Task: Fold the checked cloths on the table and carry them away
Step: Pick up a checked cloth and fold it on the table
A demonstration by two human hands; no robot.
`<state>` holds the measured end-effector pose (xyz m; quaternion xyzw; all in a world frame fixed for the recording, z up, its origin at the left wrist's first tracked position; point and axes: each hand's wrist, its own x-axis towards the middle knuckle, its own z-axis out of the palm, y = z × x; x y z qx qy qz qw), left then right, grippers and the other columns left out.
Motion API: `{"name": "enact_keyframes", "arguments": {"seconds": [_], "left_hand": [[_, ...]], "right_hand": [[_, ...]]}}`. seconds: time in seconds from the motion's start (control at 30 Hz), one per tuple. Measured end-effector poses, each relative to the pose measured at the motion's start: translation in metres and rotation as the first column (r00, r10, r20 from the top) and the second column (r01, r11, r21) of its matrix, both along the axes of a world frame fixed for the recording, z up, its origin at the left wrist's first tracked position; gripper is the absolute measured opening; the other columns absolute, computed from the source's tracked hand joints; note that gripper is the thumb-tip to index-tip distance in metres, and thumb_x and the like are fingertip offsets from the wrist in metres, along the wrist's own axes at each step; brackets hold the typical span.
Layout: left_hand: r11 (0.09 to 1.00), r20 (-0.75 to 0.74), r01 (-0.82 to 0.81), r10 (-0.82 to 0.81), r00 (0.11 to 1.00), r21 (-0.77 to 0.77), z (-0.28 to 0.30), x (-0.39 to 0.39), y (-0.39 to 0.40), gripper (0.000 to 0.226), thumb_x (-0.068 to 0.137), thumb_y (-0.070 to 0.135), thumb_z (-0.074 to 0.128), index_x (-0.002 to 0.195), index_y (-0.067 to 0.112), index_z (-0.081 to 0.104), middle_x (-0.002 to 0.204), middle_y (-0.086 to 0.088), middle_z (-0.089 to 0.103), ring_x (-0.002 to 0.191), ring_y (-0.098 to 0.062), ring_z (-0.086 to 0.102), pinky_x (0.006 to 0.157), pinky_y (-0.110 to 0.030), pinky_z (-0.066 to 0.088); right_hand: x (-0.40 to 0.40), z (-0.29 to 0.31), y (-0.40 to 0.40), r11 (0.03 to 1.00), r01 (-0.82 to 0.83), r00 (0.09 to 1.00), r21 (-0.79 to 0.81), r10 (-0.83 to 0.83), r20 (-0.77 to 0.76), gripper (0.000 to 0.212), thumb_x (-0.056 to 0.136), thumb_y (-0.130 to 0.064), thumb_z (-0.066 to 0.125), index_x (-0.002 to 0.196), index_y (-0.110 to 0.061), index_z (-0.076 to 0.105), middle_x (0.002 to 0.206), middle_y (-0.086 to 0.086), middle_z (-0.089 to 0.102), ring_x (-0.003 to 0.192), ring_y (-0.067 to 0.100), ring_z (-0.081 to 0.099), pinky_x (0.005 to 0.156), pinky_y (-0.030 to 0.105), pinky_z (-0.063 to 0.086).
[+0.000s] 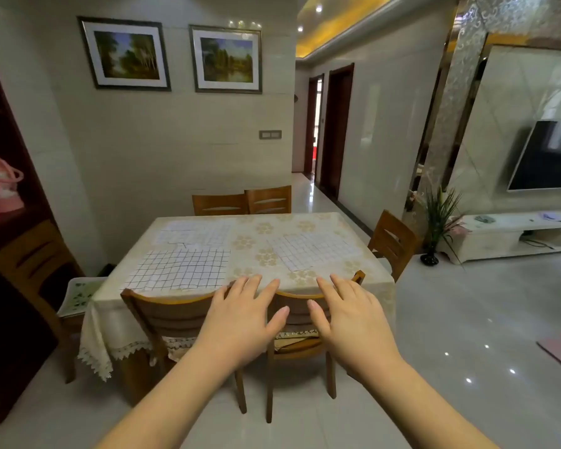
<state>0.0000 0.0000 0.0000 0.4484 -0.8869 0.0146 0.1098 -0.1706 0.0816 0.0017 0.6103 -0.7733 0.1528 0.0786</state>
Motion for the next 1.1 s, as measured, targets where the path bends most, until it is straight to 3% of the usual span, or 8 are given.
{"name": "enact_keyframes", "arguments": {"seconds": [0.17,0.33,0.43,0.5,0.63,0.8,0.97,1.1], "left_hand": [[0.998,0.011,-0.020,0.021,1.000,-0.059,-0.004,-0.045,-0.033,0.083,0.079,0.069,-0.006,0.153,0.036,0.014,0.161,0.005,0.021,0.149,-0.016,0.015,0.120,-0.043,0.016],[0.998,0.010,-0.025,0.026,1.000,-0.062,-0.004,-0.074,-0.059,0.082,0.081,0.069,-0.005,0.154,0.036,0.014,0.161,0.005,0.022,0.149,-0.015,0.015,0.121,-0.042,0.016],[0.997,0.011,-0.037,0.038,0.999,-0.064,-0.005,-0.084,-0.079,0.082,0.081,0.069,-0.003,0.154,0.035,0.016,0.160,0.005,0.024,0.148,-0.015,0.017,0.120,-0.042,0.017],[0.999,0.015,-0.040,0.041,0.999,-0.034,-0.011,-0.094,-0.103,0.085,0.079,0.069,-0.005,0.153,0.034,0.018,0.160,0.004,0.025,0.148,-0.016,0.018,0.119,-0.044,0.019],[0.999,0.030,-0.032,0.031,0.999,0.022,-0.029,-0.106,-0.151,0.090,0.075,0.070,-0.007,0.154,0.033,0.018,0.161,0.003,0.023,0.148,-0.016,0.017,0.119,-0.045,0.018],[0.999,0.058,0.040,-0.041,0.997,0.019,-0.046,-0.109,-0.219,0.088,0.077,0.068,-0.003,0.153,0.030,0.021,0.160,0.003,0.023,0.148,-0.017,0.017,0.119,-0.046,0.016],[0.992,0.077,0.109,-0.114,0.991,0.057,-0.062,-0.122,-0.278,0.065,0.097,0.060,0.023,0.154,0.029,0.017,0.163,0.002,0.016,0.150,-0.018,0.010,0.121,-0.047,0.010],[0.990,0.079,0.117,-0.124,0.989,0.077,-0.072,-0.131,-0.324,0.066,0.098,0.059,0.023,0.155,0.028,0.016,0.164,0.000,0.015,0.150,-0.020,0.008,0.120,-0.048,0.010]], "right_hand": [[-0.051,-0.005,-0.034,1.000,-0.002,1.000,-0.023,0.002,-0.004,0.068,0.093,-0.058,0.014,0.152,-0.028,0.030,0.156,0.000,0.034,0.144,0.017,0.030,0.116,0.035,0.024],[-0.079,-0.010,-0.066,0.999,-0.028,0.999,0.029,0.029,-0.025,0.084,0.083,-0.062,-0.003,0.152,-0.026,0.029,0.156,0.002,0.034,0.143,0.019,0.031,0.115,0.038,0.026],[-0.087,-0.013,-0.086,1.000,-0.017,1.000,-0.024,0.016,-0.022,0.071,0.089,-0.057,0.018,0.138,-0.020,0.053,0.137,0.005,0.058,0.126,0.022,0.054,0.103,0.039,0.043],[-0.092,-0.017,-0.107,0.998,-0.019,1.000,-0.058,0.019,0.002,0.059,0.092,-0.052,0.033,0.131,-0.017,0.060,0.128,0.006,0.064,0.118,0.024,0.060,0.098,0.040,0.047],[-0.095,-0.027,-0.151,0.999,-0.017,0.999,-0.027,0.018,0.027,0.062,0.093,-0.053,0.029,0.138,-0.019,0.053,0.139,0.006,0.056,0.130,0.024,0.051,0.106,0.040,0.039],[-0.100,-0.040,-0.215,0.997,-0.017,1.000,0.074,0.016,0.012,0.058,0.101,-0.052,0.029,0.151,-0.023,0.031,0.157,0.002,0.032,0.144,0.018,0.028,0.116,0.036,0.022],[-0.101,-0.049,-0.270,0.992,0.059,0.998,0.111,-0.062,0.024,0.061,0.100,-0.055,0.022,0.152,-0.024,0.030,0.157,0.001,0.032,0.144,0.018,0.028,0.115,0.034,0.023],[-0.107,-0.058,-0.303,0.985,0.101,0.994,0.140,-0.104,0.014,0.061,0.099,-0.055,0.023,0.151,-0.023,0.031,0.156,0.002,0.034,0.143,0.019,0.031,0.115,0.035,0.024]]}}
